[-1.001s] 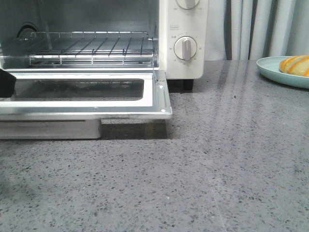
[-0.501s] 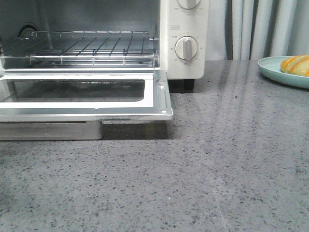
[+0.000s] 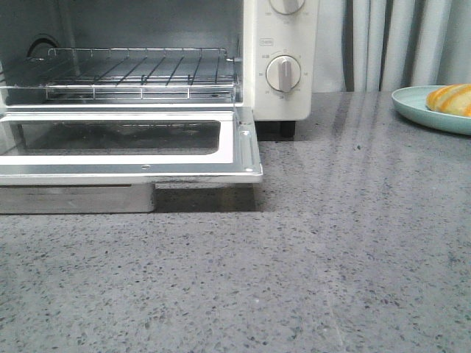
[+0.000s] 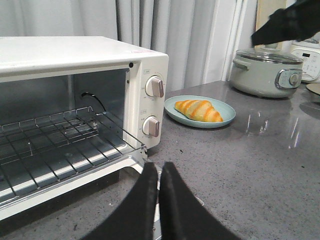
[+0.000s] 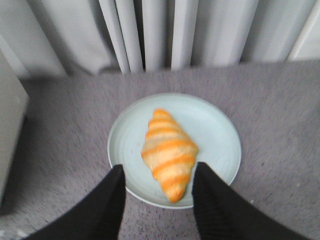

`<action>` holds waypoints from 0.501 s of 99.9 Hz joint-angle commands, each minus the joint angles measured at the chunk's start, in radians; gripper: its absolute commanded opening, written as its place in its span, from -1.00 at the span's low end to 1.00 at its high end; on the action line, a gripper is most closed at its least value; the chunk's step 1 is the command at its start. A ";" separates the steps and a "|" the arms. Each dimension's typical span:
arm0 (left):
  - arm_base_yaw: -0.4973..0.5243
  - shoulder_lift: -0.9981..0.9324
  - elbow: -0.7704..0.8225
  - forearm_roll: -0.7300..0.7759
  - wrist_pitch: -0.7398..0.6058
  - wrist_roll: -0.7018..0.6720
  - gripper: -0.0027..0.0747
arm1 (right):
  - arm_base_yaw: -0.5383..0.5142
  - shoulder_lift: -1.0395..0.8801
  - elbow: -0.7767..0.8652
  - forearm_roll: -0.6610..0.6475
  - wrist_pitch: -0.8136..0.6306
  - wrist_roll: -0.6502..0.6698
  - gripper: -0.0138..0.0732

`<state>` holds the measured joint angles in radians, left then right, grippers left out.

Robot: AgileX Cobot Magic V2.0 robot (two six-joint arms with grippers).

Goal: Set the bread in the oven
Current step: 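Release the door and move the right gripper above the croissant on the plate, then close the right gripper on the croissant and lift it off the plate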

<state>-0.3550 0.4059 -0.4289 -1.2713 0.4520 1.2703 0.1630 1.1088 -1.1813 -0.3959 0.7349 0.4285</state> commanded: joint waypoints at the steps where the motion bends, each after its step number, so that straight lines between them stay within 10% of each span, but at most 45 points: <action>1: -0.003 0.003 -0.029 -0.022 -0.001 -0.008 -0.99 | -0.013 0.091 -0.050 -0.010 -0.030 -0.009 0.07; 50: -0.003 0.003 -0.029 -0.022 0.084 -0.008 -0.99 | -0.172 0.390 -0.052 0.096 -0.096 -0.081 0.07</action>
<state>-0.3550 0.4023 -0.4289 -1.2555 0.5490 1.2703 -0.0043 1.5003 -1.1983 -0.3140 0.7041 0.3892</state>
